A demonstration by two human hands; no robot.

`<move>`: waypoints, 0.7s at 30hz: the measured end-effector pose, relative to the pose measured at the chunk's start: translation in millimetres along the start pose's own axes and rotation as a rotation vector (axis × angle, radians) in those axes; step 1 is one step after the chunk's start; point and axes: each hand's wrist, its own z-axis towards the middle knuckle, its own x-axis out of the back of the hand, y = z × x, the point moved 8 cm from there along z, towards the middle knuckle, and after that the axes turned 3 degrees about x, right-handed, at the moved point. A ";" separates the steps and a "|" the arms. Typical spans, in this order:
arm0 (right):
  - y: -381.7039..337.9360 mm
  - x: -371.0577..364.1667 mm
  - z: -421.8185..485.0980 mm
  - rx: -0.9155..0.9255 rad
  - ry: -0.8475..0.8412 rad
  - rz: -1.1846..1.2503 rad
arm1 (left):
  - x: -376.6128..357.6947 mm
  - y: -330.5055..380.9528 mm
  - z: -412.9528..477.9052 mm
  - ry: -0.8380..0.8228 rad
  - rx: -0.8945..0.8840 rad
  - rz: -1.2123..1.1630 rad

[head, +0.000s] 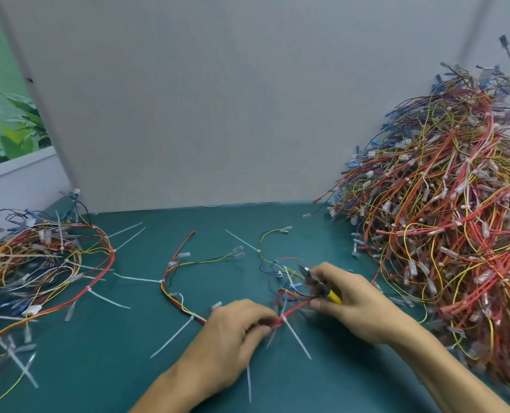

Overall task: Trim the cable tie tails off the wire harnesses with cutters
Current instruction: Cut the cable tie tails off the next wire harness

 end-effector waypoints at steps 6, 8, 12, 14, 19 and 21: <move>-4.2 -6.4 5.0 -0.064 -0.084 0.055 | 4.3 -7.4 1.5 0.030 0.032 0.017; -7.0 -10.6 7.7 -0.094 -0.114 0.052 | 5.5 -10.2 1.6 0.024 0.036 0.036; -7.8 -9.2 10.2 -0.132 -0.091 0.029 | 6.0 -18.0 0.0 -0.011 0.051 0.084; -9.1 4.9 8.6 -0.100 -0.016 0.011 | 6.2 -20.5 -0.3 -0.013 0.063 0.084; -19.5 12.7 0.5 0.097 0.085 -0.232 | 8.0 -27.4 -0.6 -0.001 0.127 0.005; -22.0 0.0 1.0 0.161 0.108 -0.388 | 9.1 -30.7 -0.9 0.005 0.157 -0.015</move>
